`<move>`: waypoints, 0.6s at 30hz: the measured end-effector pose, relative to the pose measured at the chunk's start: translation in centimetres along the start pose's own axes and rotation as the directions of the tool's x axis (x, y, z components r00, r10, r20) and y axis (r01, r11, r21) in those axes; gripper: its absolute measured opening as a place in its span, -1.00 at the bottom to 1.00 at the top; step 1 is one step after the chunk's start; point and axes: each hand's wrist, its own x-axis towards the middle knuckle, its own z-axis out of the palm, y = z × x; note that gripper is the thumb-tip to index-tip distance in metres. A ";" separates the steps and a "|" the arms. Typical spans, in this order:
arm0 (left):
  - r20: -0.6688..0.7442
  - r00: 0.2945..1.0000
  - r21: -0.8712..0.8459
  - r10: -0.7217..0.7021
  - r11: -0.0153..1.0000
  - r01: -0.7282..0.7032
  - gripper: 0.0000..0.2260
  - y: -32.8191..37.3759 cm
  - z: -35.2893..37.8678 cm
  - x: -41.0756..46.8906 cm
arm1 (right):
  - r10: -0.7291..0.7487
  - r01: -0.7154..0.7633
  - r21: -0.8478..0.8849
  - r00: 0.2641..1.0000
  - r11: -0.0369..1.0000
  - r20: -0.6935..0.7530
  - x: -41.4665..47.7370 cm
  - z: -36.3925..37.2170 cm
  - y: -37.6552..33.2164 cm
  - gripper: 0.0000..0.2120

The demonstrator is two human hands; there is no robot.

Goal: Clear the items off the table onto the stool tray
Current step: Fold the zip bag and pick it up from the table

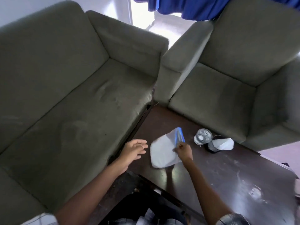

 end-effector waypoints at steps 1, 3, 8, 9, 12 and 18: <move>0.033 0.999 0.012 0.005 1.000 -0.006 -0.78 1.0 1.0 -0.3 | -0.059 0.061 -0.047 0.998 0.997 0.037 -0.8 -2.1 -0.7 -0.73; 0.100 0.995 0.045 0.025 0.999 -0.029 -0.75 2.5 3.2 -0.8 | -0.171 0.183 -0.077 0.976 0.980 0.135 -2.6 -6.4 -2.0 -0.70; 0.152 0.965 0.196 0.214 0.950 -0.242 -0.49 5.1 8.1 -1.1 | -0.319 0.316 0.068 0.882 0.946 0.347 -8.2 -17.0 -6.4 -0.69; 0.215 0.947 0.198 0.238 0.939 -0.281 -0.38 5.6 8.9 -1.3 | -0.337 0.324 0.099 0.863 0.941 0.376 -9.2 -18.9 -6.9 -0.71; 0.476 0.843 0.133 0.251 0.927 -0.351 -0.16 7.4 11.3 -2.0 | -0.368 0.316 0.190 0.835 0.929 0.410 -11.7 -24.0 -7.3 -0.74; 0.601 0.737 0.061 0.308 0.902 -0.427 -0.50 10.3 16.5 -3.9 | -0.401 0.343 0.223 0.858 0.913 0.322 -13.7 -31.5 -5.7 -0.73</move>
